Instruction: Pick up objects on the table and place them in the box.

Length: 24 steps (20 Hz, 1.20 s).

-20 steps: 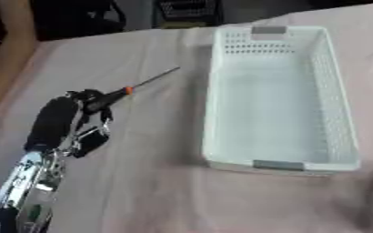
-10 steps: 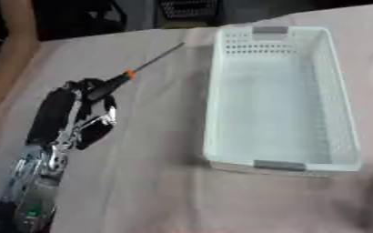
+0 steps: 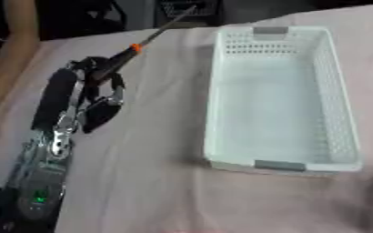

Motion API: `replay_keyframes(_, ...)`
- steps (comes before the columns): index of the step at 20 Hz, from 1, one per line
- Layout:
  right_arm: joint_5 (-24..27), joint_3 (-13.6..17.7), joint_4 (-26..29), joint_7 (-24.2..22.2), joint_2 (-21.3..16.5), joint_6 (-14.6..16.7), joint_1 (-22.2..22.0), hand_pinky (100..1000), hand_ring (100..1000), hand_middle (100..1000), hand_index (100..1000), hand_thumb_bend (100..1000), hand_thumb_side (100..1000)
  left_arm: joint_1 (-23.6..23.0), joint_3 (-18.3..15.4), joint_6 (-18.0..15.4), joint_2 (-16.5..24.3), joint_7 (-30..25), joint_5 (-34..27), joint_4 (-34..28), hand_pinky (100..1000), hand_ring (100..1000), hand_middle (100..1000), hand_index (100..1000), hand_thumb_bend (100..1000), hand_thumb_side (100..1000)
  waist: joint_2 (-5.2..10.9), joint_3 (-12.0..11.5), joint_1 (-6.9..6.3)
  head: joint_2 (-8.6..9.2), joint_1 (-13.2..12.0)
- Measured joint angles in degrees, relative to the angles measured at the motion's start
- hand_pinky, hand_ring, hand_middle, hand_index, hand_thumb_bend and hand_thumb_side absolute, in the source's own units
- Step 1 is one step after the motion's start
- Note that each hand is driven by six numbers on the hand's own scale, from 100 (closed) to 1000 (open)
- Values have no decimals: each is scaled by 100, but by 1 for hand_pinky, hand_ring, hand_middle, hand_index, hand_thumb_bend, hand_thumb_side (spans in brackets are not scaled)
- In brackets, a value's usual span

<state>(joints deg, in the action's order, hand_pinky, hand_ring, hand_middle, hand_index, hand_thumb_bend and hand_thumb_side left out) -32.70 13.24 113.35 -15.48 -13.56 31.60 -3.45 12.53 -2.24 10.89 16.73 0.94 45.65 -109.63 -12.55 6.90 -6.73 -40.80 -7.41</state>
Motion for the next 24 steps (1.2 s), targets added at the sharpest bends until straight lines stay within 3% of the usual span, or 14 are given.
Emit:
replay_keyframes(14, 2, -34, 0, -45, 0, 37, -1, 433, 542, 580, 797, 100, 776, 558, 715, -521, -44, -602, -248, -73, 649, 294, 262, 550, 100, 396, 1, 73, 1, -5, -79)
replay_keyframes(24, 21, -42, 0, -97, 0, 41, -1, 433, 543, 581, 798, 100, 778, 935, 1213, -888, -68, -998, -206, 291, 649, 298, 275, 560, 100, 347, 2, 113, 0, -29, -175)
